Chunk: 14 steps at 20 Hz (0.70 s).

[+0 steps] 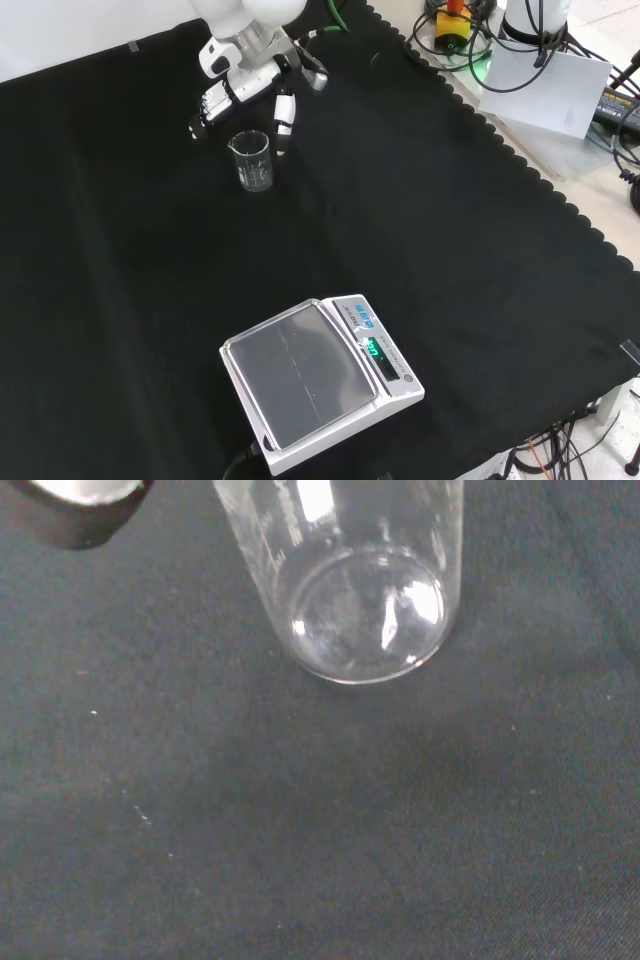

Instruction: Pick up the beaker.

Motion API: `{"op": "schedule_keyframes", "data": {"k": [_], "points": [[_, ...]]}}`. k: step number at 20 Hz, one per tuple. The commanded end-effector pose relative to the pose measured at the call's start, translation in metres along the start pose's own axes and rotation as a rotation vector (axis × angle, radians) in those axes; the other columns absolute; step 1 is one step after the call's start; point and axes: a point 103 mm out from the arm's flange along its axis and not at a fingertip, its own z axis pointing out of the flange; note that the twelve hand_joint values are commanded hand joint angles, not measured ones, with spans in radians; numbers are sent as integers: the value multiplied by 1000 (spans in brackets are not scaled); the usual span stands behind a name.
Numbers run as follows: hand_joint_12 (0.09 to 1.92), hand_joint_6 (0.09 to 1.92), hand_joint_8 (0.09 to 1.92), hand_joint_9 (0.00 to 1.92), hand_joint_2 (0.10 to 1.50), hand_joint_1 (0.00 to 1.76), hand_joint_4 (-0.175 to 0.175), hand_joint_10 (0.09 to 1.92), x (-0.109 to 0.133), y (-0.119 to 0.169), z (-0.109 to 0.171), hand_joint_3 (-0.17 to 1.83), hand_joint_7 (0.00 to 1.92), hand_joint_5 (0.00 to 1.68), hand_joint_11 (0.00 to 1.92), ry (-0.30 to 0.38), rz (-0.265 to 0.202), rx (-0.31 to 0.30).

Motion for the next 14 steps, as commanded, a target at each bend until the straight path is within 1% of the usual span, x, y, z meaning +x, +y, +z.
{"op": "schedule_keyframes", "data": {"k": [1,8,14], "points": [[822,87,87,0,742,653,51,788,-3,9,4,147,24,0,0,8,10,1],[825,87,87,0,744,657,52,793,0,24,15,145,28,0,0,2,8,24],[842,87,87,0,752,671,52,815,4,27,23,142,39,0,0,2,0,35]]}}
